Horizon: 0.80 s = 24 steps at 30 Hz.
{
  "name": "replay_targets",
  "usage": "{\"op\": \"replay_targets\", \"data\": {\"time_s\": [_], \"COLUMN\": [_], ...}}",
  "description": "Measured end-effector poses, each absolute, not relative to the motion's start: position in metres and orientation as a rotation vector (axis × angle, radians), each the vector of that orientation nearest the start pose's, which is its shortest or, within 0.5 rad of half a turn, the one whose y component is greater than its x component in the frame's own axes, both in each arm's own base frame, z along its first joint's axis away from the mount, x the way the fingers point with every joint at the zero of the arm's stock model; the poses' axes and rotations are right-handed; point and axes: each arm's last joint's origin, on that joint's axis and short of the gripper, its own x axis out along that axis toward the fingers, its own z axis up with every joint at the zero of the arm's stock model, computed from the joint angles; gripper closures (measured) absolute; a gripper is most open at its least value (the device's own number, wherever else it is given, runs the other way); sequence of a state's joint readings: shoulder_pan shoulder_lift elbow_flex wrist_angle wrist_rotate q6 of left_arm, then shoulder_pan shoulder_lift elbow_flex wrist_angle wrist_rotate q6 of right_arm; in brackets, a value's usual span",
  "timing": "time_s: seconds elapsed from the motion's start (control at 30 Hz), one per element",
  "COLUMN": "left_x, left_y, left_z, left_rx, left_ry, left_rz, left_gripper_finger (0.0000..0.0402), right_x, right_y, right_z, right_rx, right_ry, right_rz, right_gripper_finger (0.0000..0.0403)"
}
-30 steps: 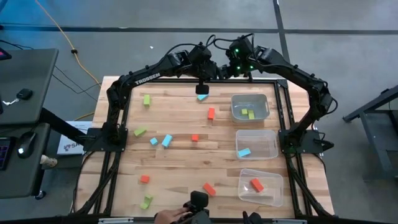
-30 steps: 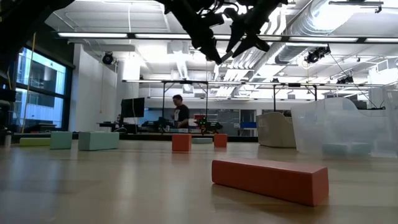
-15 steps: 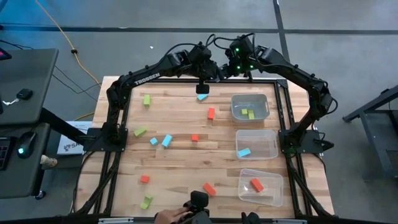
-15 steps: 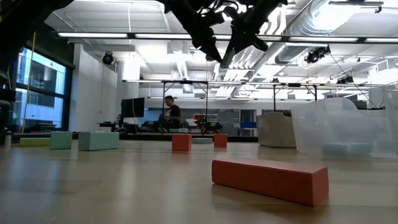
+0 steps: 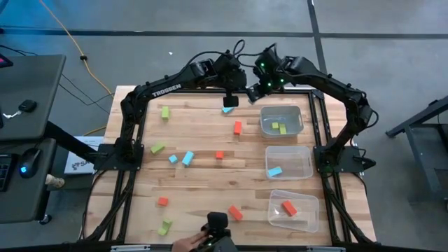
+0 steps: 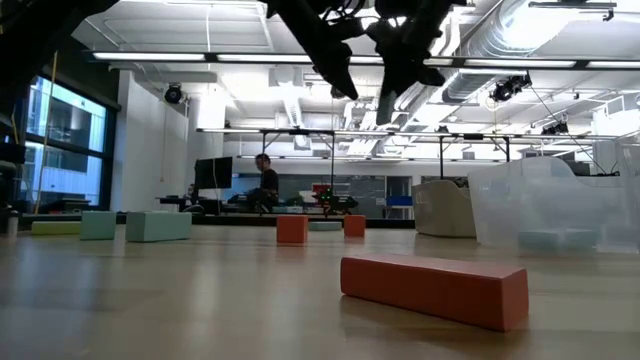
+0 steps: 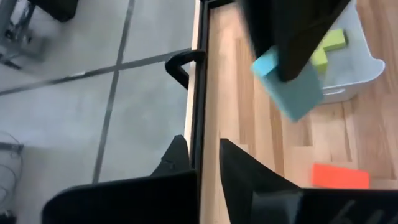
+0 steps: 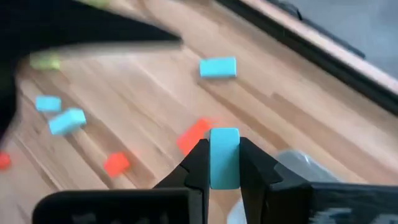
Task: Sort & place blocks by color
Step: Put the light blue block into the top transparent bin
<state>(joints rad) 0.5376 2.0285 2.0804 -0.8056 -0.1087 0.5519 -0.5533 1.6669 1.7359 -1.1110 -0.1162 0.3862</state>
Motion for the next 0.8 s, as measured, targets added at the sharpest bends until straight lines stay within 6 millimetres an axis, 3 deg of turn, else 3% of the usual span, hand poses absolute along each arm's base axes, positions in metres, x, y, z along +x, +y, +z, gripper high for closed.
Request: {"op": "replay_targets", "data": {"time_s": [0.33,0.67,0.8], "left_x": [0.373,0.363,0.361], "left_y": [0.229,0.224,0.223], "left_z": [0.337,0.33,0.328], "left_rx": [0.225,0.171,0.151], "left_ry": [1.029,1.162,1.182], "left_rz": [0.427,0.419,0.418], "left_gripper_finger": [0.0318,0.0318,0.0317], "right_x": [0.287,0.283,0.285], "right_y": [-0.129,-0.071,-0.052], "right_z": [0.352,0.347,0.344], "right_rx": [0.682,0.658,0.656], "right_ry": [1.155,1.398,1.401], "right_rz": [-0.526,-0.649,-0.674], "right_gripper_finger": [0.0368,0.0368,0.0367]}}
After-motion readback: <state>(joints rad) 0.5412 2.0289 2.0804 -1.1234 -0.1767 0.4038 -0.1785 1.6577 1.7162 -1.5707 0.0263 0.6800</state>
